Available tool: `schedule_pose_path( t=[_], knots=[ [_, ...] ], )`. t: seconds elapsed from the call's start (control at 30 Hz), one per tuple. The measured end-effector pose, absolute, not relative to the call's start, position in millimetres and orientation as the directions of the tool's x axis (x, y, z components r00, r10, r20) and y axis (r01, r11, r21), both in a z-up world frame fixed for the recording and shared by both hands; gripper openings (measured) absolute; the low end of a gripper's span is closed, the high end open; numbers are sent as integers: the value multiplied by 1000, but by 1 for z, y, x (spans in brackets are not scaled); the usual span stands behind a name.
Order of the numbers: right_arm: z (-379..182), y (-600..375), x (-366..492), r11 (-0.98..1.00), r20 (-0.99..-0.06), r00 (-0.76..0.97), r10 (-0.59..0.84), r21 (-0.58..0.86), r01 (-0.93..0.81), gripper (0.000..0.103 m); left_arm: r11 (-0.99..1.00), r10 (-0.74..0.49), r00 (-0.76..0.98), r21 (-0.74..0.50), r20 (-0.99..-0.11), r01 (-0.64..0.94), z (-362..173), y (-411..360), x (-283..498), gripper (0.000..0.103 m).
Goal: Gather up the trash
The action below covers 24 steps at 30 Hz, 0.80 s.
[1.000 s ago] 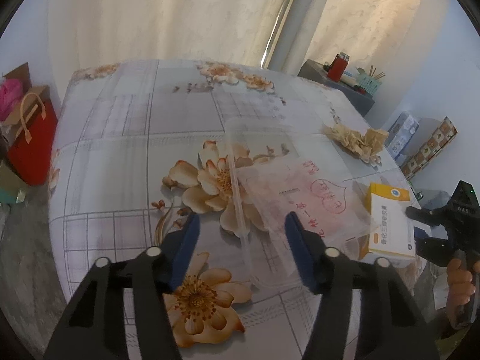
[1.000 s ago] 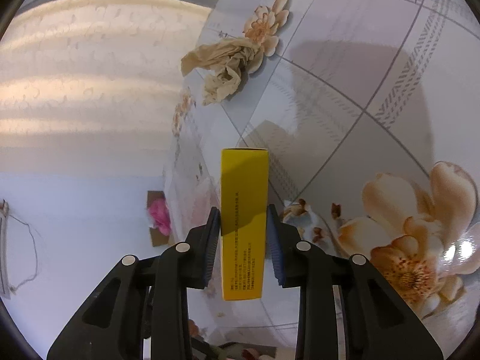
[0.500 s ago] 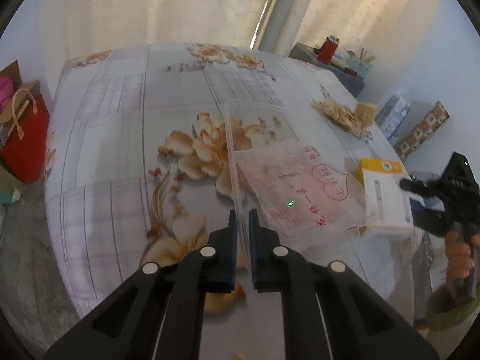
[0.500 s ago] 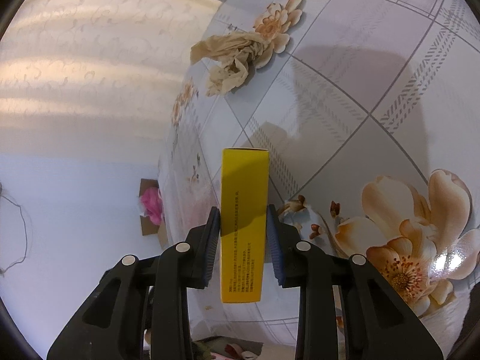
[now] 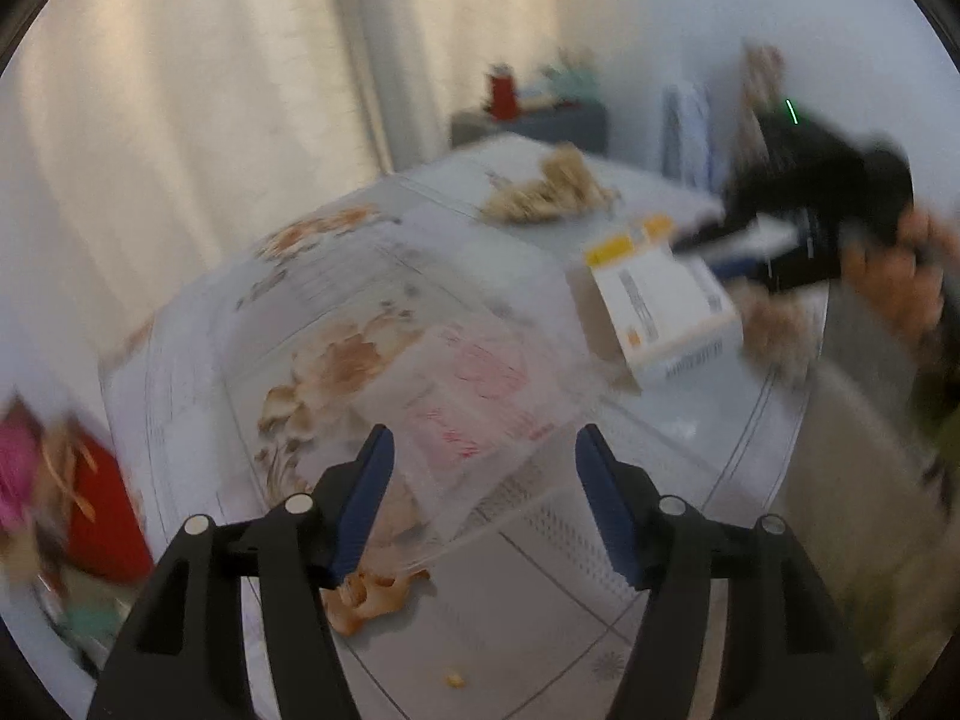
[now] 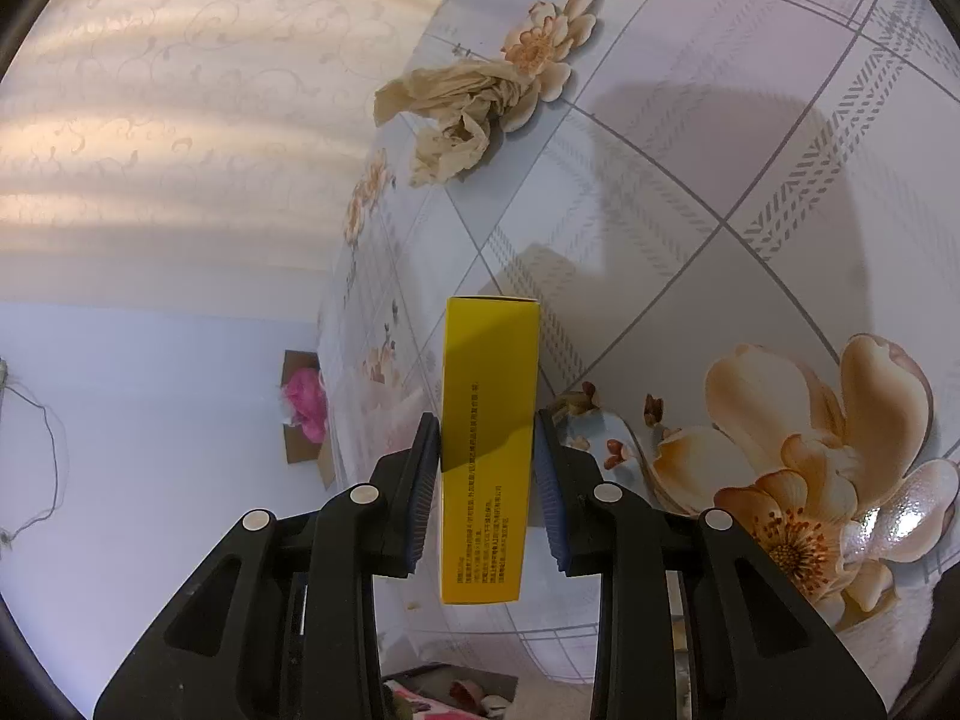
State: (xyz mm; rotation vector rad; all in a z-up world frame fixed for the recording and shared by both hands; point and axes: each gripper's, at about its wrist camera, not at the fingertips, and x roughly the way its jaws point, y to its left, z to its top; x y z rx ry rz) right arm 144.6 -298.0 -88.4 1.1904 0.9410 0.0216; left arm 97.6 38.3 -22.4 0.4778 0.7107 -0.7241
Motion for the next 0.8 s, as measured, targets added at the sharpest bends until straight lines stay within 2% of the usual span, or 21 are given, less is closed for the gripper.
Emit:
schedule_pose_path(
  t=[0.23, 0.47, 0.6, 0.67, 0.8],
  knots=[
    [-92, -302, 142, 409, -603, 639, 477, 796, 446, 29, 628, -419, 499, 155, -758, 763, -34, 10, 99, 62],
    [-100, -304, 138, 397, -607, 631, 483, 794, 460, 30, 614, -328, 597, 315, -733, 724, -50, -22, 91, 62],
    [-104, -305, 136, 387, -609, 626, 487, 793, 470, 29, 627, -312, 619, 333, -721, 704, -52, -26, 91, 46],
    [-105, -306, 134, 386, -609, 625, 488, 793, 471, 29, 659, -323, 608, 289, -725, 695, -48, -22, 96, 34],
    [-106, -306, 132, 377, -602, 630, 490, 799, 469, 29, 716, -363, 580, 180, -729, 674, -36, -11, 109, 19]
  ],
)
